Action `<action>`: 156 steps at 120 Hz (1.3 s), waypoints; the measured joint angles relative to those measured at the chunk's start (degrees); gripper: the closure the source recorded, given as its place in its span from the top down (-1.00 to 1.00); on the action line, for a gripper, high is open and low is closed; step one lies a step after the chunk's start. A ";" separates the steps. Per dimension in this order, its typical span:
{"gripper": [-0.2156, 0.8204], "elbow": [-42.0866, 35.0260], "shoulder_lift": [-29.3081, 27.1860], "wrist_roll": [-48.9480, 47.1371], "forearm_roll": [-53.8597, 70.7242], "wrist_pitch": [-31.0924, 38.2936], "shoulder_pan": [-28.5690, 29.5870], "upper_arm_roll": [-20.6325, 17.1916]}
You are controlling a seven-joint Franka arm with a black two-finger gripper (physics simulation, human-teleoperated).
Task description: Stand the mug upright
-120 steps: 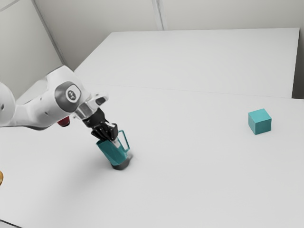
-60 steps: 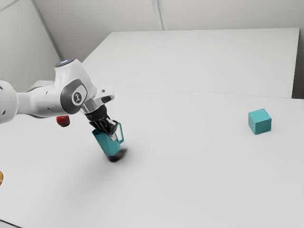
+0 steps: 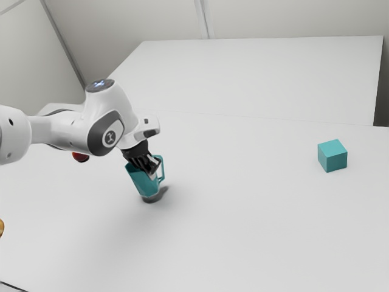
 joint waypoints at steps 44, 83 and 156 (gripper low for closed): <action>-0.93 -1.30 1.17 -3.94 0.52 1.21 1.63 -0.02; -0.93 -1.29 2.43 -6.05 0.63 1.70 0.93 0.26; 0.42 2.02 1.75 -4.66 1.69 -0.18 0.14 0.08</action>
